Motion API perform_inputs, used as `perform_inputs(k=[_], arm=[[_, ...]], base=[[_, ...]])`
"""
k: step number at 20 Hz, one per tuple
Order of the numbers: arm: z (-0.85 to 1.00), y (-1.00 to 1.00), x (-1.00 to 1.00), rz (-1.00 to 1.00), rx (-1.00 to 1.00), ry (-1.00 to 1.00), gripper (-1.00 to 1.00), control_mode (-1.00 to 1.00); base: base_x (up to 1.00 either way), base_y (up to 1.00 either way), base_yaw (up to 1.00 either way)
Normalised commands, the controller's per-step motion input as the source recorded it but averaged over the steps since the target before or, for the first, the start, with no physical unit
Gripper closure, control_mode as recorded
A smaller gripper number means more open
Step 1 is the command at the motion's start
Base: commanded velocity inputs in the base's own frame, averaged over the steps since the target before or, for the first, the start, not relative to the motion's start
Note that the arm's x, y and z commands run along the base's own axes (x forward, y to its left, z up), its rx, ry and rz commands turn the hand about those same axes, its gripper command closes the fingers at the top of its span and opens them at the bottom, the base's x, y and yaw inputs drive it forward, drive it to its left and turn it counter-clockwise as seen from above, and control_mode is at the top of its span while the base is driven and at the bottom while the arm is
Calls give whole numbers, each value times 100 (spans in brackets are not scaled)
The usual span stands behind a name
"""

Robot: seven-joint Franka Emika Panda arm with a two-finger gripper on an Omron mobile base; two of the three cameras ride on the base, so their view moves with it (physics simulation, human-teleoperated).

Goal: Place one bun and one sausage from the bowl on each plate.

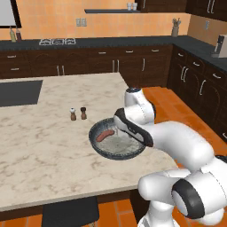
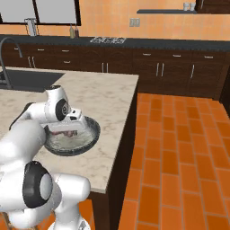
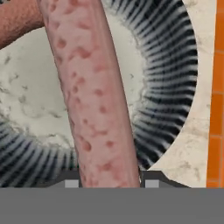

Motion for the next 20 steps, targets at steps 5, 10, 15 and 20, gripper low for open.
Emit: perform_inputs(k=[5, 10, 15, 20], arm=[[20, -29, -100, 0, 7, -21, 100, -100], [9, -36, -73, 0, 4, -11, 100, -100], [4, -7, -17, 0, 0, -1, 100, -100], [0, 0, -11, 0, 0, -1, 100, 100]], base=[[0, 0, 0], [0, 0, 0], [0, 0, 0], [-58, 27, 0]])
